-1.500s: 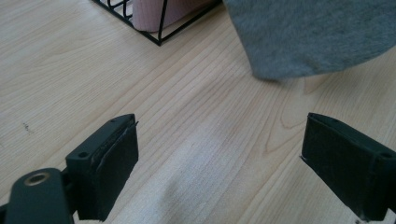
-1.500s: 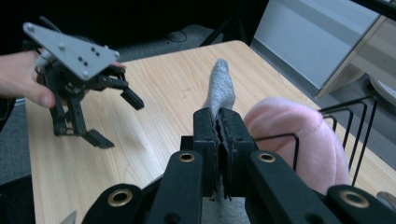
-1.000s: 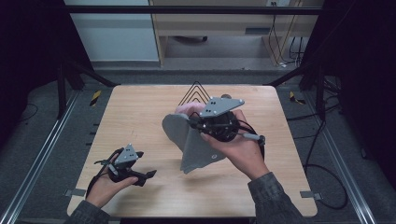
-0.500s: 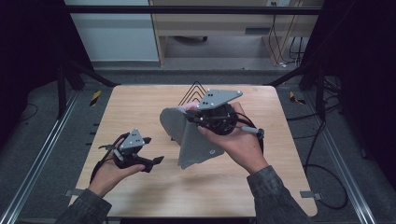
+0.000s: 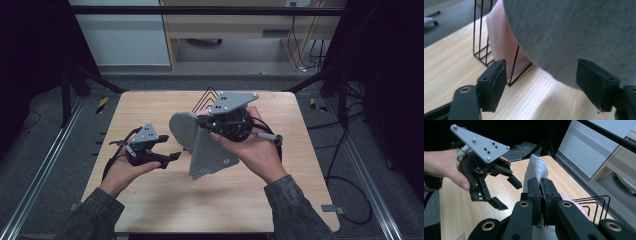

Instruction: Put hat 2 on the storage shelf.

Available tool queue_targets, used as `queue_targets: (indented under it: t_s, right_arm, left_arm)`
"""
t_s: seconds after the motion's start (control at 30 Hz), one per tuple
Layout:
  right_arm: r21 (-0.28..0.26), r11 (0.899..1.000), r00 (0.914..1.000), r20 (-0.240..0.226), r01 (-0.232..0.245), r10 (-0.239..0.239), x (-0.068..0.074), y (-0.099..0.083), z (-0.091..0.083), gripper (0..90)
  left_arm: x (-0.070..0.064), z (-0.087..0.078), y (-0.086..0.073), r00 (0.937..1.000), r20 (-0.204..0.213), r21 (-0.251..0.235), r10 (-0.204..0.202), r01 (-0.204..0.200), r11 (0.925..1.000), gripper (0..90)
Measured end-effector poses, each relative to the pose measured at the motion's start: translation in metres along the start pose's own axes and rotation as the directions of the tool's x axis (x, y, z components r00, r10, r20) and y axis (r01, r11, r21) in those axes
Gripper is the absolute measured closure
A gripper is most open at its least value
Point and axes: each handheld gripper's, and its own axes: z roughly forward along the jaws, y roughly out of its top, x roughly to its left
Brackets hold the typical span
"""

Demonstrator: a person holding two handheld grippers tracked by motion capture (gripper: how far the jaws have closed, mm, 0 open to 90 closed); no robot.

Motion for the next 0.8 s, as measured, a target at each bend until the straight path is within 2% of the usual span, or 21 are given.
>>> queue_targets:
  t_s: [0.13, 0.23, 0.27, 0.3, 0.37, 0.43, 0.47, 0.57, 0.63, 0.67, 0.8]
  right_arm:
    - [-0.001, 1.000, 1.0000, -0.001, -0.004, 0.004, 0.000, 0.000, -0.001, 86.4]
    - [-0.003, 1.000, 1.0000, 0.000, -0.003, 0.003, 0.000, -0.001, -0.002, 86.4]
    - [-0.004, 1.000, 1.0000, 0.000, -0.004, 0.004, -0.001, -0.001, -0.002, 86.3]
    - [-0.003, 1.000, 1.0000, 0.000, -0.010, 0.010, -0.001, -0.003, -0.003, 86.4]
    - [0.001, 1.000, 0.9998, 0.004, -0.019, 0.018, -0.004, -0.007, -0.004, 86.4]
    - [0.006, 1.000, 0.9996, 0.013, -0.025, 0.025, -0.006, -0.011, -0.006, 86.4]
    - [0.007, 1.000, 0.9995, 0.018, -0.028, 0.028, -0.008, -0.013, -0.008, 86.3]
    - [0.010, 0.999, 0.9980, 0.040, -0.050, 0.050, -0.015, -0.020, -0.015, 86.3]
    - [0.010, 0.998, 0.9965, 0.058, -0.061, 0.061, -0.020, -0.024, -0.021, 86.3]
    - [0.010, 0.998, 0.9965, 0.058, -0.061, 0.061, -0.020, -0.024, -0.021, 86.3]
    - [-0.019, 0.994, 0.9903, 0.091, -0.104, 0.105, -0.033, -0.025, -0.035, 86.3]
  left_arm:
    - [0.000, 0.008, 0.010, 0.9998, 0.007, -0.005, 0.019, -0.019, 0.9998, 35.8]
    - [0.001, 0.017, 0.015, 0.9998, 0.002, 0.000, 0.022, -0.022, 0.9998, 47.7]
    - [0.001, 0.021, 0.017, 0.9998, -0.001, 0.001, 0.022, -0.022, 0.9998, 47.7]
    - [0.002, 0.024, 0.018, 0.9999, 0.003, -0.005, 0.013, -0.013, 0.9999, 52.6]
    - [0.002, 0.026, 0.020, 0.9999, 0.006, -0.007, 0.012, -0.012, 0.9999, 72.8]
    - [-0.002, 0.025, 0.025, 0.9996, 0.004, 0.006, 0.026, -0.026, 0.9996, 82.2]
    - [-0.004, 0.023, 0.027, 0.9992, 0.002, 0.014, 0.040, -0.040, 0.9991, 84.6]
    - [-0.007, 0.016, 0.032, 0.9988, 0.006, 0.018, 0.048, -0.048, 0.9987, 85.8]
    - [-0.012, 0.002, 0.044, 0.9973, -0.003, 0.015, 0.074, -0.074, 0.9972, 85.9]
    - [-0.012, 0.002, 0.044, 0.9973, -0.003, 0.015, 0.074, -0.074, 0.9972, 85.9]
    - [-0.014, -0.016, 0.066, 0.9935, -0.019, 0.012, 0.112, -0.112, 0.9937, 86.0]
